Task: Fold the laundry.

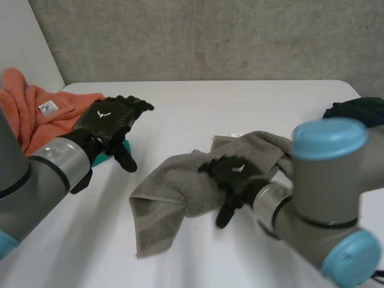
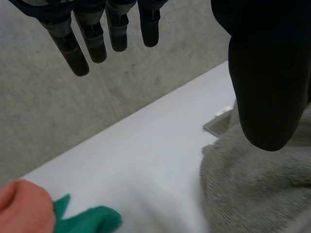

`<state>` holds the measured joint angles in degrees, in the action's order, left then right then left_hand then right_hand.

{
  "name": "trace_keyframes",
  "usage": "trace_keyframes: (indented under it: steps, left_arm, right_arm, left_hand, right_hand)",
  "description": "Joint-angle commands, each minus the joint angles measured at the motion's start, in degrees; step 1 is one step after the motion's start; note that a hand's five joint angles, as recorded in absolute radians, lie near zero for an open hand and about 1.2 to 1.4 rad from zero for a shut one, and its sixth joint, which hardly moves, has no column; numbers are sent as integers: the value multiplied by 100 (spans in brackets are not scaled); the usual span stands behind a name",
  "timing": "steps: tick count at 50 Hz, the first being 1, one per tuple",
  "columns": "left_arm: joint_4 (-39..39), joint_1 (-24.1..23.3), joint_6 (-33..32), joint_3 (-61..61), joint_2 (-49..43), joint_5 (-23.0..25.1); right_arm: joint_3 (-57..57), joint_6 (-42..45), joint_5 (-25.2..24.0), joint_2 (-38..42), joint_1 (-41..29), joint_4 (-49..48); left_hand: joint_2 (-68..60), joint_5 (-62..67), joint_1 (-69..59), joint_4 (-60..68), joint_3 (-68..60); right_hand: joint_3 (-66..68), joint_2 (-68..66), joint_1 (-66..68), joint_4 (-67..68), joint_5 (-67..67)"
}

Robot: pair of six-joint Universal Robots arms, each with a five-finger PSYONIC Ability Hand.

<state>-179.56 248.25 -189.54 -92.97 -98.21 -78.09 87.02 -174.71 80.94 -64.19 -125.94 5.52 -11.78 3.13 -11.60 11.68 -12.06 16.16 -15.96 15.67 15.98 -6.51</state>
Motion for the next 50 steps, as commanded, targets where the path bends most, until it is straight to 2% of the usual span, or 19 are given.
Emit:
trace_keyframes:
  steps: [1, 4, 5, 6, 7, 12, 20, 25, 32, 35, 42, 50]
  left_arm:
    - [-105, 321, 137, -458, 284, 478]
    - [-219, 382, 146, -599, 346, 478]
    - [-272, 400, 146, -660, 363, 461]
    - [-298, 409, 146, -696, 364, 461]
    - [-316, 409, 146, -722, 364, 452]
    - [-448, 461, 146, -810, 355, 417]
    - [-439, 444, 295, -828, 206, 373]
    - [-404, 374, 620, -819, -197, 390]
    - [-325, 225, 1042, -565, -927, 548]
    - [-167, 128, 1235, -477, -1121, 680]
    - [404, 40, 2061, -248, -1307, 1357]
    - [571, 426, 2799, -669, -657, 1120]
  right_arm:
    - [17, -152, 553, 855, -563, -1333]
    - [-123, 33, 1019, 1040, -660, -1667]
    - [-141, 59, 1116, 1058, -669, -1746]
    - [-176, 103, 1221, 1058, -677, -1878]
    - [-185, 112, 1222, 1049, -669, -1931]
    - [-176, 148, 1082, 760, -616, -2011]
    - [-124, 455, 537, -268, -353, -1660]
    - [-185, 780, 98, -761, -186, -1291]
    - [-168, 824, -8, -1200, -45, -921]
    - [-141, 842, -17, -1315, -10, -938]
    - [-27, 868, -26, -1237, -9, -1088]
    - [26, 974, -8, -902, -36, -1167]
  left_hand:
    - [178, -313, 160, -168, 206]
    - [178, -313, 160, -168, 206]
    - [178, -313, 160, -168, 206]
    - [178, -313, 160, -168, 206]
    - [178, -313, 160, -168, 206]
    - [178, -313, 160, -168, 206]
    - [178, -313, 160, -168, 206]
    - [178, -313, 160, -168, 206]
    - [178, -313, 160, -168, 206]
    - [178, -313, 160, -168, 206]
    - [178, -313, 160, -168, 206]
    - [178, -313, 160, -168, 206]
  right_hand:
    - [880, -901, 929, 899, -845]
    - [2555, -2575, 2604, 2574, -2520]
    - [3562, -3582, 3611, 3581, -3527]
    - [5787, -5807, 5836, 5806, -5752]
    - [6378, -6398, 6427, 6396, -6343]
    - [6384, -6404, 6433, 6402, -6349]
    - [6384, -6404, 6433, 6402, -6349]
    - [6384, -6404, 6433, 6402, -6349]
    - [6384, -6404, 6433, 6402, -6349]
    - [6384, -6404, 6433, 6402, -6349]
    - [6384, -6404, 6433, 6402, -6349]
    - [6384, -6404, 6433, 6402, -6349]
